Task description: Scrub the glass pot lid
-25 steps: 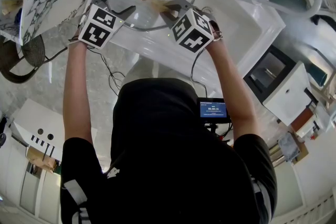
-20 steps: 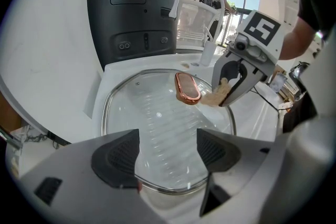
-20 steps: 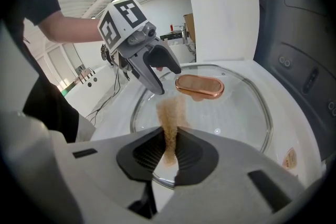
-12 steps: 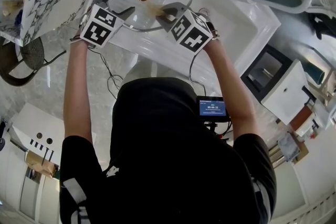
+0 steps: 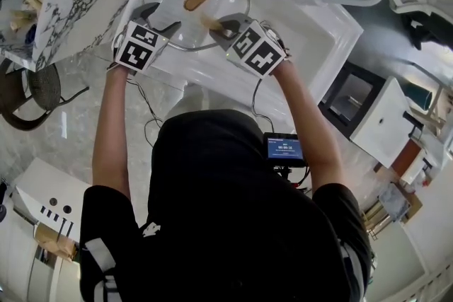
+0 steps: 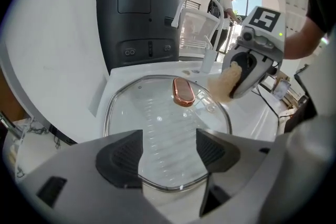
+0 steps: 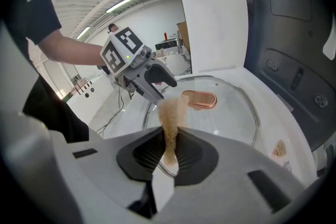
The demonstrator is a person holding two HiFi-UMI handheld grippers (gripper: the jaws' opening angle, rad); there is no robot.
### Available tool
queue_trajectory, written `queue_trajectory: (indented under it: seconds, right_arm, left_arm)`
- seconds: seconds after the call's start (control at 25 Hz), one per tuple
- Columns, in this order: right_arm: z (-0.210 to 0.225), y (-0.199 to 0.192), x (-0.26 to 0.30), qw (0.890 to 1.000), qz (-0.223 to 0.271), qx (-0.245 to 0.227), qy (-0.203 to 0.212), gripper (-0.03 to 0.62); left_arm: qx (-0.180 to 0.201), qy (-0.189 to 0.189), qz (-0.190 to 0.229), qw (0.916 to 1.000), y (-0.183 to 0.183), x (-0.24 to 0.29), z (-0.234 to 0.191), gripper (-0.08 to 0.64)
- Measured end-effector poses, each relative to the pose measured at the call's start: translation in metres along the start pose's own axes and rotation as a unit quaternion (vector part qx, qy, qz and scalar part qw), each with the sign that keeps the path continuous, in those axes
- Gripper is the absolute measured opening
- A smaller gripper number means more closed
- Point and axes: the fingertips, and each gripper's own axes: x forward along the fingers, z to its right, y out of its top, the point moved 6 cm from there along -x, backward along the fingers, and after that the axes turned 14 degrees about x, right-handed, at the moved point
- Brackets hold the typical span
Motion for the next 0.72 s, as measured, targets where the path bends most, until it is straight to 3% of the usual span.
queue_trajectory:
  seconds: [0.16,0.28,0.52,0.72]
  right_arm:
    - [-0.003,0.005,-0.010,1.000,0.021,0.008,-0.020,0.025]
    - [-0.005,0.010,-0.020,0.998,0.039,0.015,-0.052,0.025]
    - [-0.017,0.030,-0.038,0.989,0.108,0.015,-0.098,0.025]
    - [-0.033,0.046,-0.057,0.977,0.168,0.029,-0.124,0.025]
  left_arm:
    - [-0.030,-0.003,0.025,0.9992,0.012,-0.022,0.007,0.311]
    - [-0.030,0.004,0.034,0.9989,0.017,-0.040,0.015,0.306]
    - [-0.060,0.041,0.102,0.9921,0.032,-0.082,0.020,0.175]
    - [-0.085,0.080,0.164,0.9795,0.042,-0.118,0.025,0.068]
